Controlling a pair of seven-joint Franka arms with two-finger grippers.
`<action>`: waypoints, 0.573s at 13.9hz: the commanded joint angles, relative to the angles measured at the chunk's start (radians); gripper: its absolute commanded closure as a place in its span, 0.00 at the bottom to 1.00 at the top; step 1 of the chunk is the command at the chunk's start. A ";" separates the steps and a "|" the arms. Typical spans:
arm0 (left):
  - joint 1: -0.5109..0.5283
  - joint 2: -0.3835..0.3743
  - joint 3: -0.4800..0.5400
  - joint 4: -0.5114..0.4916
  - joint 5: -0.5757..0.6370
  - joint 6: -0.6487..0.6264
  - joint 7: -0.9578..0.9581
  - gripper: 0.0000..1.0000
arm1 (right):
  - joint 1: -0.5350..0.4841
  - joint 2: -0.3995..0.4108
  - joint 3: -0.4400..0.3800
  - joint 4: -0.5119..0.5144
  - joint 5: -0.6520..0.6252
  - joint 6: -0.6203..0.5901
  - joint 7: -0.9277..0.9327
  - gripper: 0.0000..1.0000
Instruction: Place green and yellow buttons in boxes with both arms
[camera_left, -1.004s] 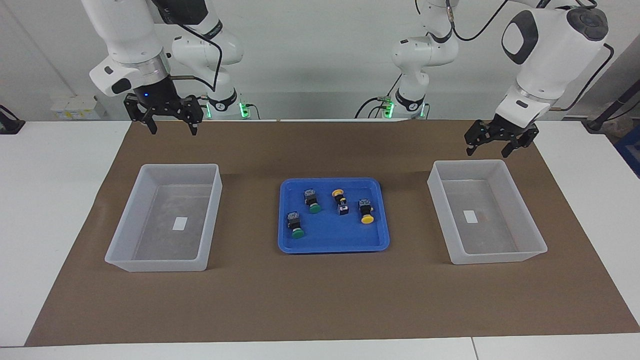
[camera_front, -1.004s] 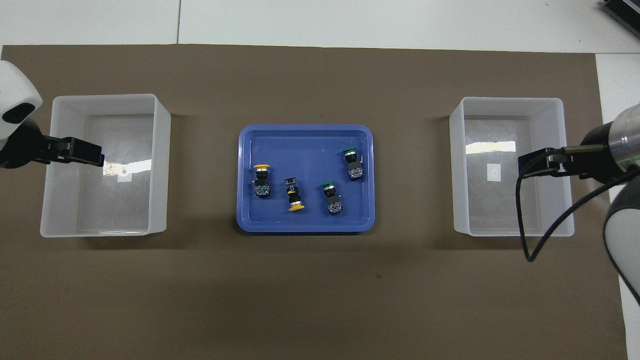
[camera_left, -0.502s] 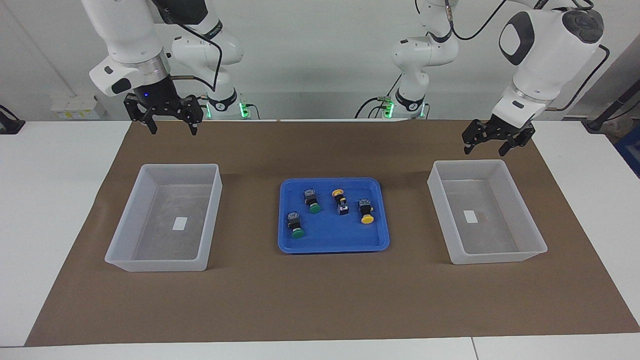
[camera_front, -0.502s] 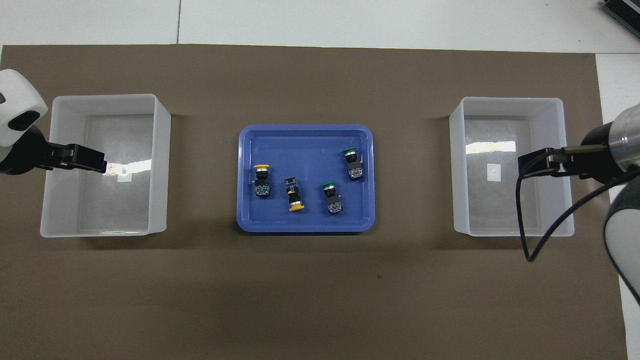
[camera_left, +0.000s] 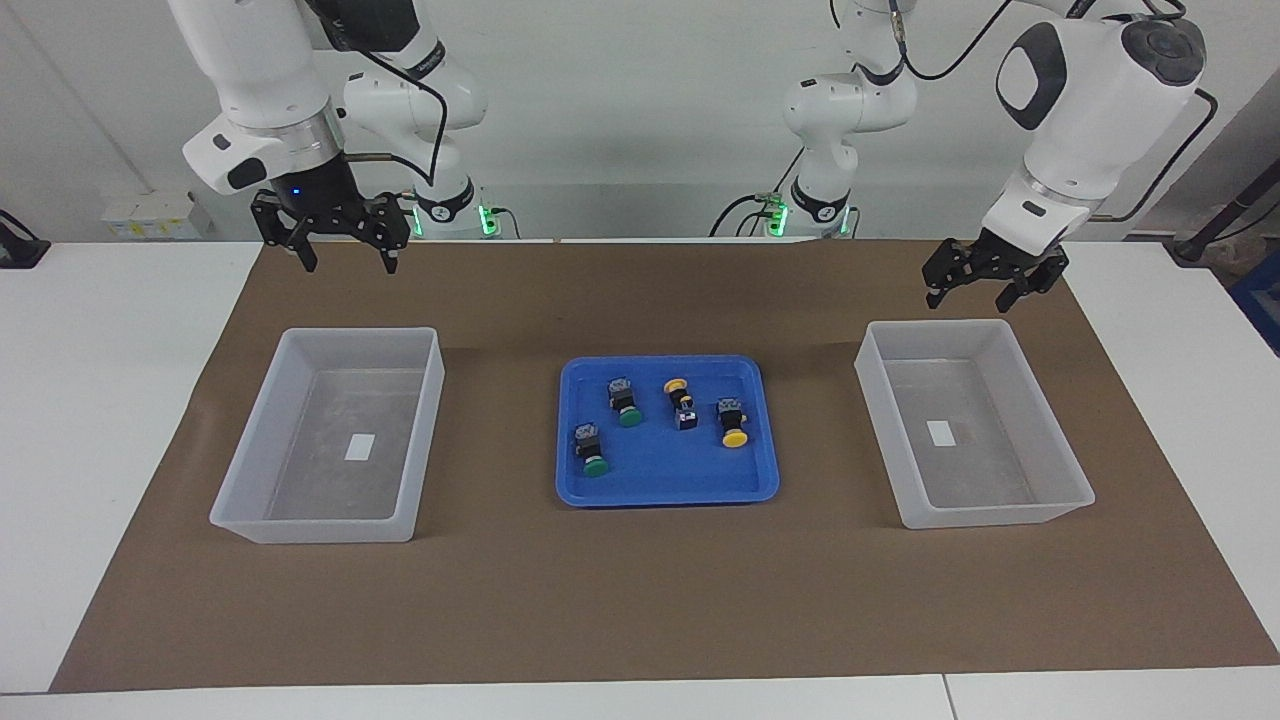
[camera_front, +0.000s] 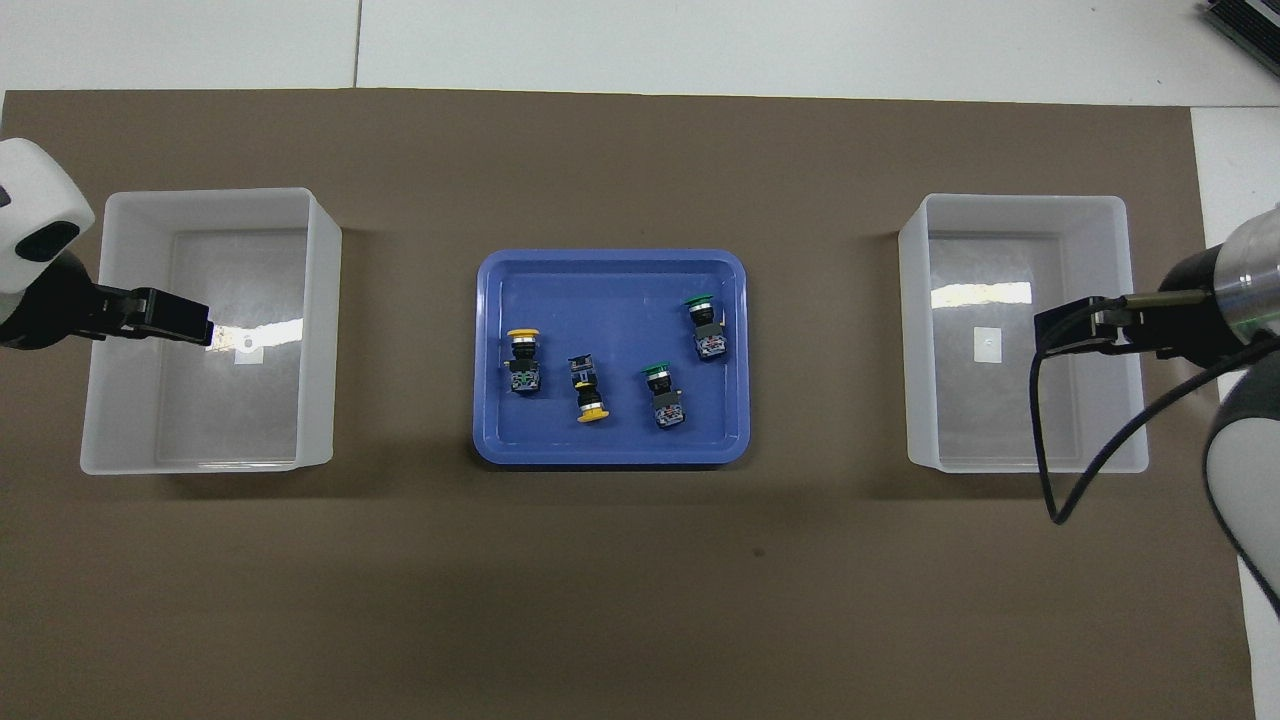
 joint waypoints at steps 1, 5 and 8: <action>-0.027 -0.029 0.003 -0.047 0.002 0.037 -0.038 0.00 | 0.001 -0.023 0.003 -0.054 0.025 0.050 -0.033 0.00; -0.072 -0.019 0.001 -0.059 0.002 0.077 -0.174 0.00 | 0.040 -0.023 0.003 -0.089 0.025 0.104 -0.031 0.00; -0.129 -0.006 0.001 -0.070 0.002 0.112 -0.297 0.00 | 0.064 -0.017 0.004 -0.125 0.025 0.167 -0.024 0.00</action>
